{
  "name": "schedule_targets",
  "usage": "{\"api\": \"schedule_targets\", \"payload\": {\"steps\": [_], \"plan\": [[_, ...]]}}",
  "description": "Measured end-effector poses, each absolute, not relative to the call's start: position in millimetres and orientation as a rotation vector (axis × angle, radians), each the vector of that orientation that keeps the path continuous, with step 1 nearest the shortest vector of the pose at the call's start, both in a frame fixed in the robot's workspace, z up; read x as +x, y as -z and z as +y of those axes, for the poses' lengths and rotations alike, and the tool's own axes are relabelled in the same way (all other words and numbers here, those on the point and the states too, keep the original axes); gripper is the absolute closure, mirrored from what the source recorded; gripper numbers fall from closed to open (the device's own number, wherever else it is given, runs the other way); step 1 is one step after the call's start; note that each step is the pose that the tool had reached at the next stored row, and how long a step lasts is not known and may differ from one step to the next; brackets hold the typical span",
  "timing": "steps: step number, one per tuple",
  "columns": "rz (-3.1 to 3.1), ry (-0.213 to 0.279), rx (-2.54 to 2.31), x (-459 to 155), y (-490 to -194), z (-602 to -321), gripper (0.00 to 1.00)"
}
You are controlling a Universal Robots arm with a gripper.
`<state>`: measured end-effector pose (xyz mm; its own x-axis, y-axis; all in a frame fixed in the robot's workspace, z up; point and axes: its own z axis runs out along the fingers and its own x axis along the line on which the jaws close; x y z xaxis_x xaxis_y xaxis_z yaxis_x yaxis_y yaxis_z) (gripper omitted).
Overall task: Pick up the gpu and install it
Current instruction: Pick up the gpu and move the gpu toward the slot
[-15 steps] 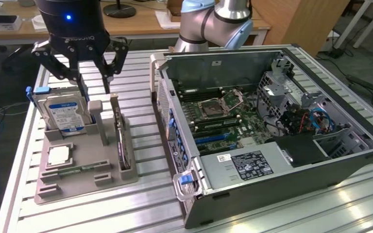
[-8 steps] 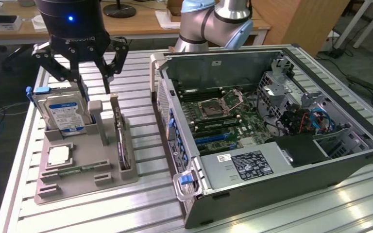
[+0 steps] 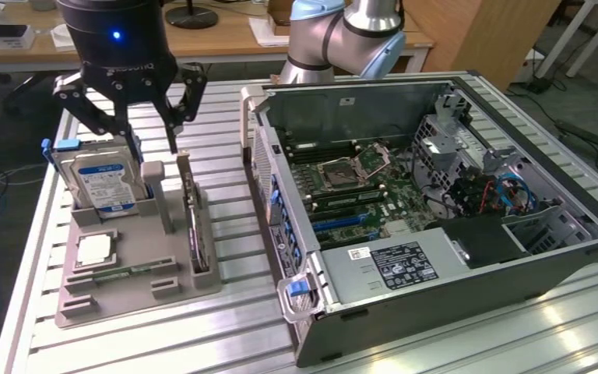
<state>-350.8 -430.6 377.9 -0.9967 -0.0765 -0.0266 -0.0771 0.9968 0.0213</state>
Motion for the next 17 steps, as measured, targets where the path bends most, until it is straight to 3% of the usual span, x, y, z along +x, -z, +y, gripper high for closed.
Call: {"api": "schedule_targets", "payload": {"steps": [17], "plan": [[3.113, -0.034, -0.12, -345.9, -369.6, -430.6, 0.53]]}}
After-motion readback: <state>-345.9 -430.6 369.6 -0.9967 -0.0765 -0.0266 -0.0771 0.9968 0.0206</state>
